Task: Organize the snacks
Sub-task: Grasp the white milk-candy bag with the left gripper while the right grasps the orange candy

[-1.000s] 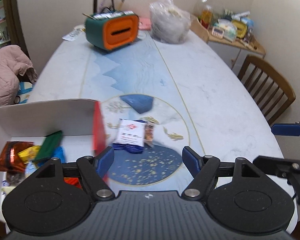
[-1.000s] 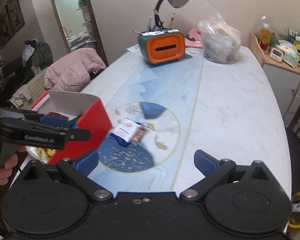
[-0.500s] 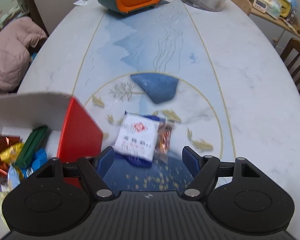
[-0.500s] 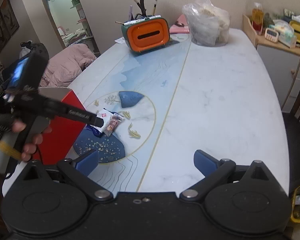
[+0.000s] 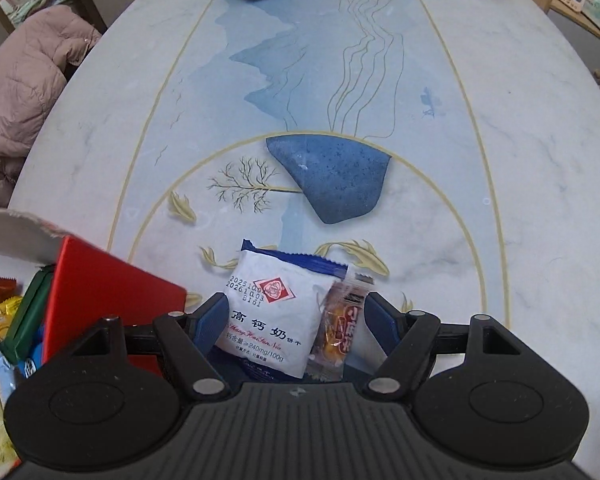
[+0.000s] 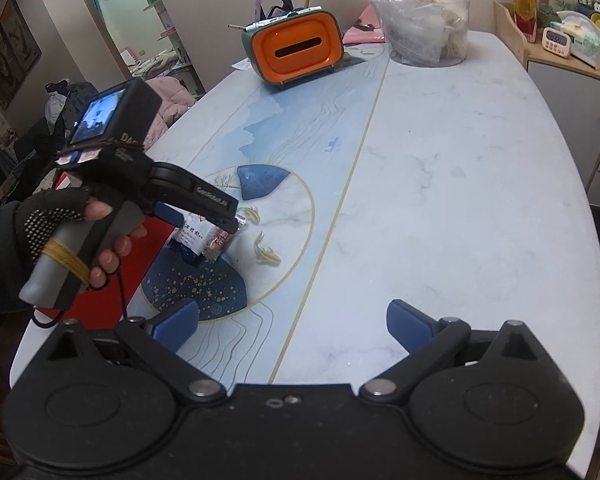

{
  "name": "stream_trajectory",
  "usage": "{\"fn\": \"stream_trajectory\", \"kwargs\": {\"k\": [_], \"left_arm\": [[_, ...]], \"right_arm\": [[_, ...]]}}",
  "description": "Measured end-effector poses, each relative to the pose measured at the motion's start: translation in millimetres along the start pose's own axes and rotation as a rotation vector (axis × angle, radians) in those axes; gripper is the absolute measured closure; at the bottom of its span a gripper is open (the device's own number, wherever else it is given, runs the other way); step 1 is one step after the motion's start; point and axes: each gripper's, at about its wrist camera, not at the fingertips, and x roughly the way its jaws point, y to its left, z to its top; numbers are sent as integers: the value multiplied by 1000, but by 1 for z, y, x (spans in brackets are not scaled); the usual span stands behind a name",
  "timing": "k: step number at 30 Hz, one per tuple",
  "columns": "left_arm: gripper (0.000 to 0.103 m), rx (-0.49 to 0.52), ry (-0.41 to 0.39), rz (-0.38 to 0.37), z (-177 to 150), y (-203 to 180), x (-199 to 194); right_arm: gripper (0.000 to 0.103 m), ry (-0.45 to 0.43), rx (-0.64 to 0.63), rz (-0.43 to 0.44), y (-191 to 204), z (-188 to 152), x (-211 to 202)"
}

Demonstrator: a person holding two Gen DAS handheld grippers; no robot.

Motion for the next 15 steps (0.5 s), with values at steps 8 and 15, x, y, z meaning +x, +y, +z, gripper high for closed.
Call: {"fn": "stream_trajectory", "kwargs": {"k": [8, 15], "left_arm": [[28, 21, -1, 3, 0, -4, 3], [28, 46, 9, -85, -19, -22, -9]], "right_arm": [[3, 10, 18, 21, -7, -1, 6], [4, 16, 35, 24, -14, -1, 10]]}}
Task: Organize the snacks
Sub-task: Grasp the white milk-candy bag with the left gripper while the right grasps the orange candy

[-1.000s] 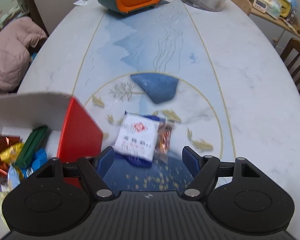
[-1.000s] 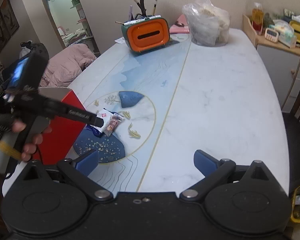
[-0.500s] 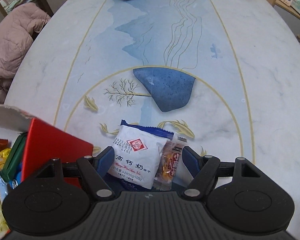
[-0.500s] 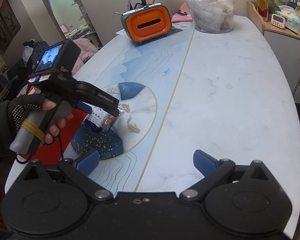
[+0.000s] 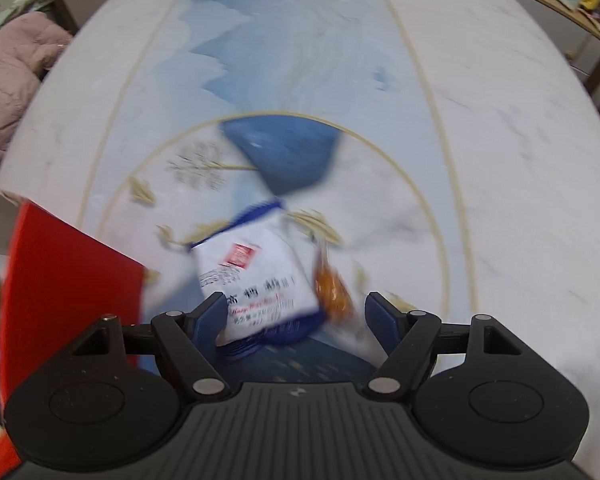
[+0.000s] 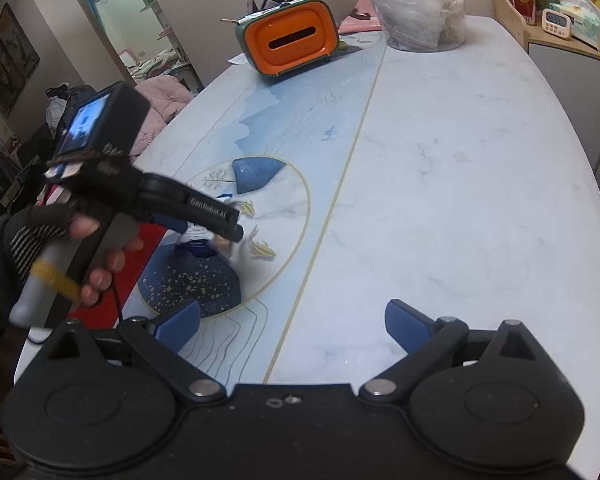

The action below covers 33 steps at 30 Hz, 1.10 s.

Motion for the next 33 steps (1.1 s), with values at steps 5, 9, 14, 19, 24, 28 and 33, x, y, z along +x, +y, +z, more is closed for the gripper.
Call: {"fn": "stream_trajectory", "kwargs": {"k": [5, 9, 14, 19, 24, 28, 33], "left_arm": [[28, -47, 0, -52, 0, -4, -6], [28, -192, 9, -16, 9, 22, -3], [28, -338, 35, -14, 17, 44, 7], [28, -375, 34, -13, 17, 45, 13], [28, -371, 18, 24, 18, 38, 13], [40, -328, -10, 71, 15, 28, 11], [51, -349, -34, 42, 11, 38, 6]], "right_arm": [[4, 2, 9, -14, -5, 3, 5], [4, -3, 5, -18, -8, 9, 8], [6, -1, 9, -25, -14, 21, 20], [8, 16, 3, -31, -18, 36, 39], [10, 38, -50, -35, -12, 42, 53], [16, 49, -123, -70, -2, 49, 71], [24, 65, -204, -73, 14, 56, 97]]}}
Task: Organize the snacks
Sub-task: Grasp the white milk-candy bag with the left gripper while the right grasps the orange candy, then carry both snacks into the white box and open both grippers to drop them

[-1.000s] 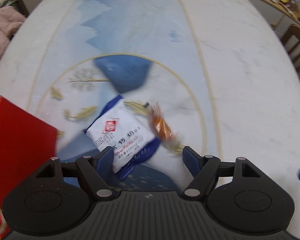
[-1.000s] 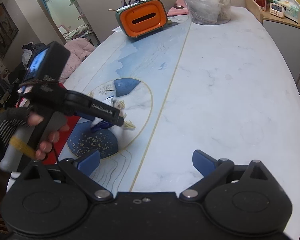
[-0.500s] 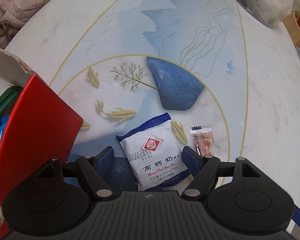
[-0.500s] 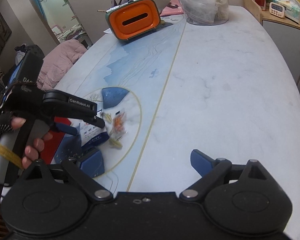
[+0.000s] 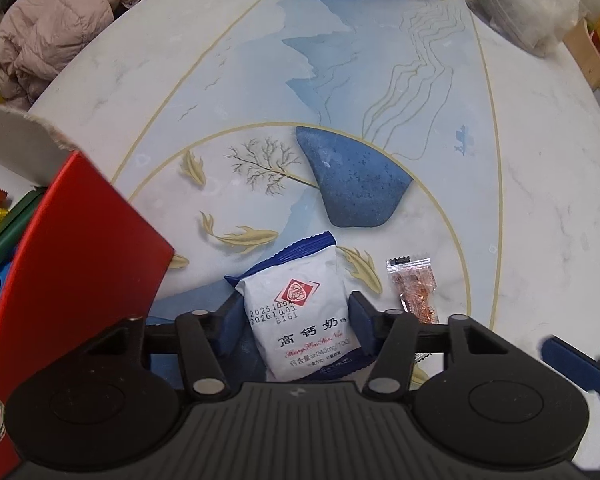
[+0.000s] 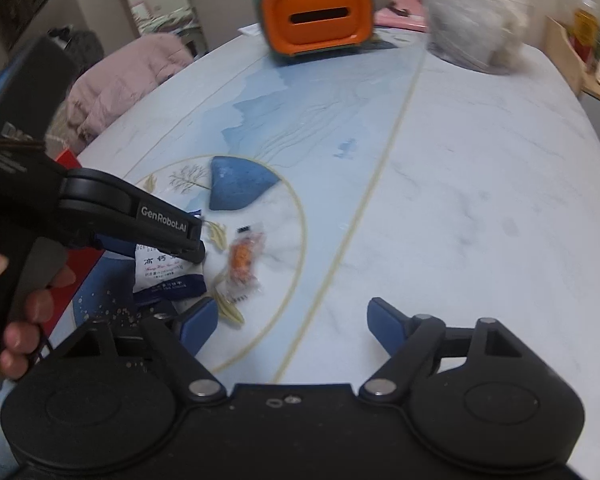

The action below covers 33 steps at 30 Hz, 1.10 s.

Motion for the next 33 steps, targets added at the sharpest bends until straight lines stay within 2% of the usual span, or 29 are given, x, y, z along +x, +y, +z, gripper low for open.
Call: {"fn": "stream_trajectory", "kwargs": {"k": [3, 6, 10, 13, 16, 17, 19, 27, 33], "left_arm": [[51, -22, -5, -22, 0, 10, -2], [52, -51, -5, -37, -3, 20, -3], [52, -69, -1, -58, -10, 30, -7], [52, -66, -7, -67, -14, 31, -11], [52, -60, -22, -69, -17, 32, -15], [52, -59, -25, -70, -18, 32, -16], [52, -59, -25, -72, -20, 34, -18], [52, -44, -35, -101, -27, 33, -30], [52, -8, -52, -135, -35, 32, -55]], "right_arm": [[27, 2, -32, 6, 9, 8, 14], [34, 10, -58, 9, 16, 14, 27], [52, 31, -107, -1, 26, 17, 43], [58, 24, -151, -25, 35, 18, 49], [71, 19, -196, -51, 45, 19, 51], [78, 17, -210, -56, 48, 18, 52], [84, 15, -225, -58, 52, 17, 52], [88, 12, -187, -60, 48, 15, 44], [88, -7, -136, -44, 43, 9, 12]]}}
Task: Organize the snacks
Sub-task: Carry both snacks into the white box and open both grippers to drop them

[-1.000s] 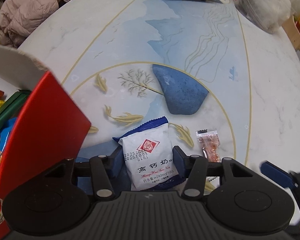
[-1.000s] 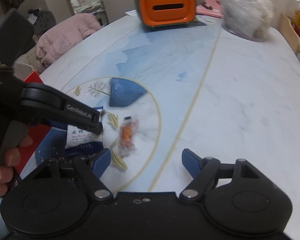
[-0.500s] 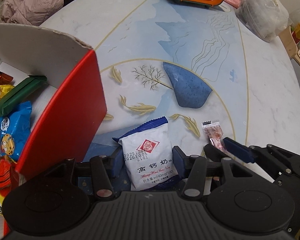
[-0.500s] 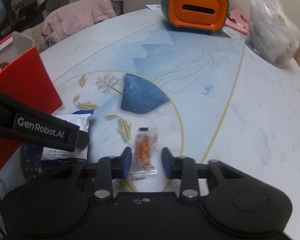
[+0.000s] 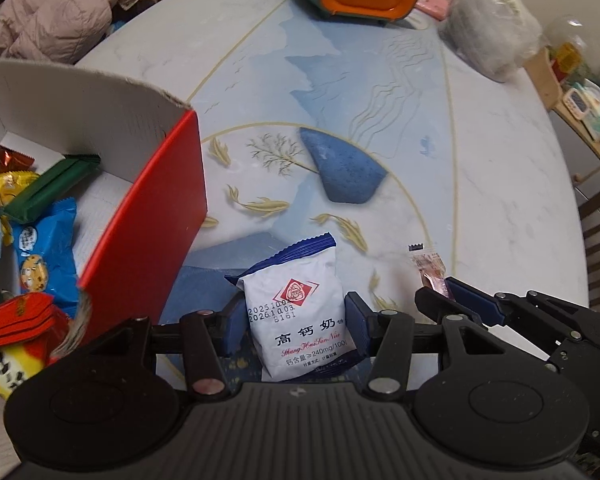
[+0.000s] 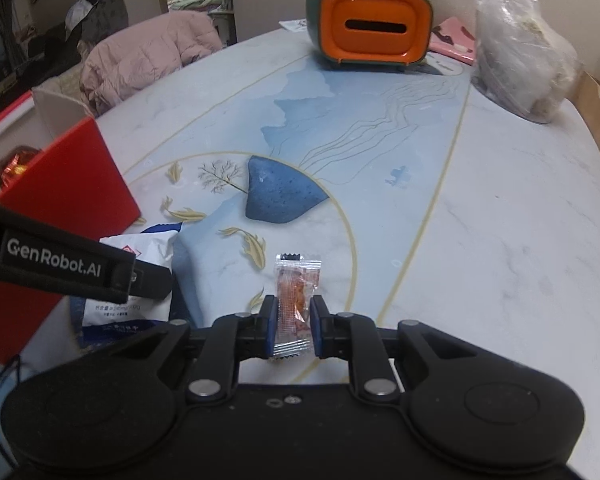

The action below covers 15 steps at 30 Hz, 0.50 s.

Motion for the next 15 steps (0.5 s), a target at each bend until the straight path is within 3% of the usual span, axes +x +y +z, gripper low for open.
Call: {"fn": "stream_trajectory", "kwargs": {"k": [15], "left_arm": [[52, 108, -76, -51, -25, 16, -95]], "right_arm": [[87, -85, 73, 15, 32, -5, -100]]}}
